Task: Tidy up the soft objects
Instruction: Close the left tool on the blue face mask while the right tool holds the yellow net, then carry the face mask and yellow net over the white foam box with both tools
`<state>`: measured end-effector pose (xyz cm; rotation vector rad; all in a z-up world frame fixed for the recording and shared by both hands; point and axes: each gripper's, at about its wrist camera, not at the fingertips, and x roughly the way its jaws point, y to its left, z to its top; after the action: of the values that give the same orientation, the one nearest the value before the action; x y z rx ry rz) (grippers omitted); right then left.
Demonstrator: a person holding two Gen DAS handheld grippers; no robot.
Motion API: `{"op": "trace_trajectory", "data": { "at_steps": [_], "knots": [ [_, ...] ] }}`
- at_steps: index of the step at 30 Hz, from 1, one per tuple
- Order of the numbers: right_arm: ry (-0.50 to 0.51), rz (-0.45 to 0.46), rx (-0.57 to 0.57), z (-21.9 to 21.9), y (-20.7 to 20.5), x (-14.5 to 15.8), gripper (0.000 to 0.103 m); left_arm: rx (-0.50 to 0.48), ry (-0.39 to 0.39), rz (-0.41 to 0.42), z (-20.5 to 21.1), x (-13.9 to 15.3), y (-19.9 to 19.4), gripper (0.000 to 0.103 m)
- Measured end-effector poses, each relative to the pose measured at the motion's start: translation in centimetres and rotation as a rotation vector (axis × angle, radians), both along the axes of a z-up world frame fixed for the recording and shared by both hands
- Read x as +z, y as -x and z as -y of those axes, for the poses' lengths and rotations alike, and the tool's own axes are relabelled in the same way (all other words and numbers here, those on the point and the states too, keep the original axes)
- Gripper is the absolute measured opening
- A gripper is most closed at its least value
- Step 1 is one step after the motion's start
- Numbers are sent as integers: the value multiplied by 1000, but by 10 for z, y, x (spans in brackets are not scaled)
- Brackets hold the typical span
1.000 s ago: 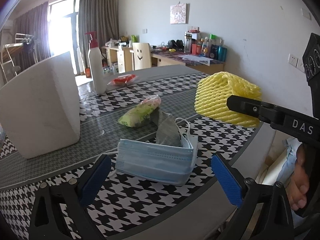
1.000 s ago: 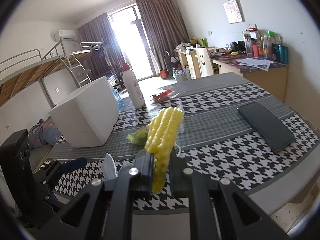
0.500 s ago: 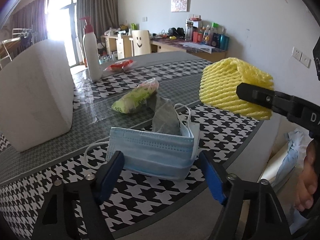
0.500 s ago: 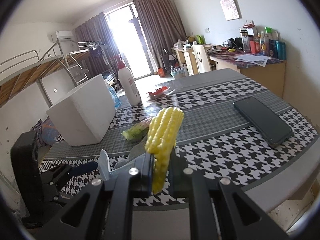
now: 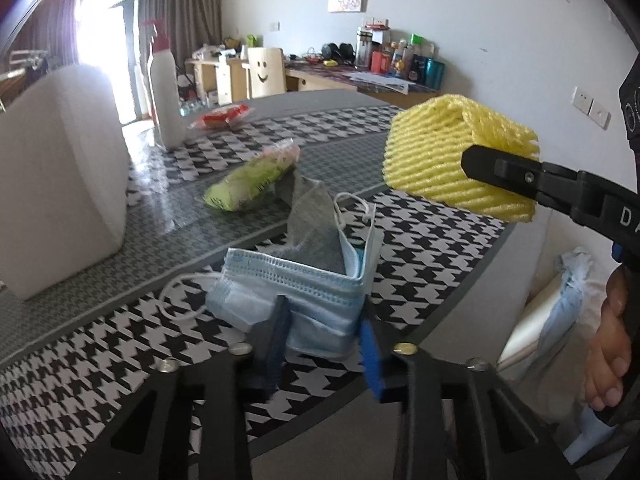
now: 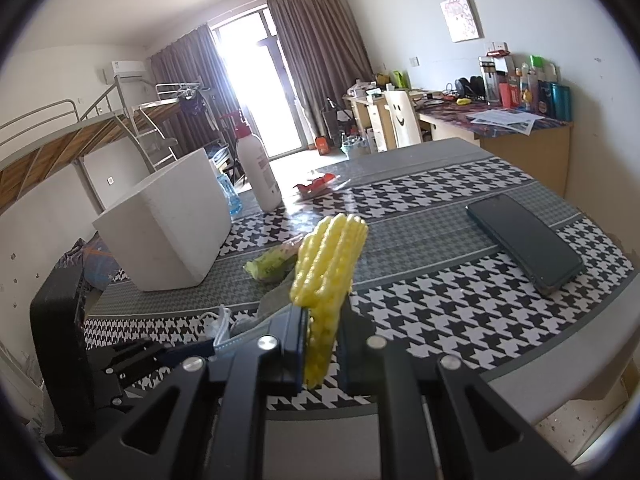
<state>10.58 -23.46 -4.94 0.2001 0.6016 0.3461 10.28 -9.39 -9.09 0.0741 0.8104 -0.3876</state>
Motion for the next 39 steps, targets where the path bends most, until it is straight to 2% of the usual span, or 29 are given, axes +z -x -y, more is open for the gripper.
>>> {"op": "trace_trajectory", "data": {
  "at_steps": [4, 10, 22, 27, 31, 39],
  "knots": [
    [4, 2, 1, -2, 1, 1, 16, -14, 5, 13, -1, 3, 6, 21],
    [9, 10, 6, -7, 2, 5, 16, -7, 2, 35, -9, 10, 15, 18],
    [27, 45, 45, -24, 4, 14, 16, 43, 43, 123, -42, 41, 34, 17],
    [32, 52, 60, -29, 4, 15, 16, 43, 43, 114, -44, 40, 34, 10],
    [32, 53, 63, -30, 3, 14, 16, 39, 47, 101, -44, 36, 33, 8],
    [35, 62, 66, -32, 5, 17, 16, 54, 58, 155, -54, 52, 36, 8]
  ]
}}
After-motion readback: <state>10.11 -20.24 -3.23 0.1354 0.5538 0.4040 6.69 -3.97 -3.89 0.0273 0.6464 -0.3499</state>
